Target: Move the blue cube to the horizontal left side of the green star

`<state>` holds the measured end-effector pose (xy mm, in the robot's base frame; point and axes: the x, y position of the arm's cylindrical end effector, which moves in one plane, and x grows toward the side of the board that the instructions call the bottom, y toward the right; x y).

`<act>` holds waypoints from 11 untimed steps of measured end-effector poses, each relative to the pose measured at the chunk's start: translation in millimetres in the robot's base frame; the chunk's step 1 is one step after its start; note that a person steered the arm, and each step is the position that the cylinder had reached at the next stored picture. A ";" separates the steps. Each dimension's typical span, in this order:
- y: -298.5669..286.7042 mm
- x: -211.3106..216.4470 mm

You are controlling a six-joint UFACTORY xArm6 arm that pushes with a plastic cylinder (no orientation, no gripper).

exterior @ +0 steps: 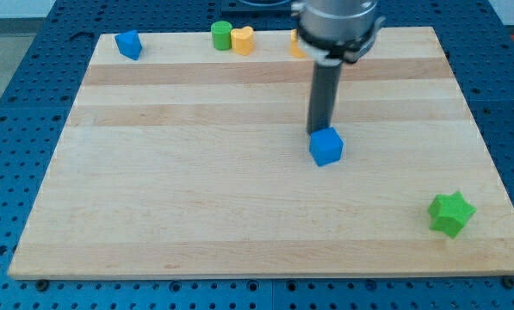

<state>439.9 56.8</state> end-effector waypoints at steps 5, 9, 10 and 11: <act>-8.1 42.4; -9.3 62.2; 11.1 72.4; 2.1 87.8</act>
<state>527.7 58.9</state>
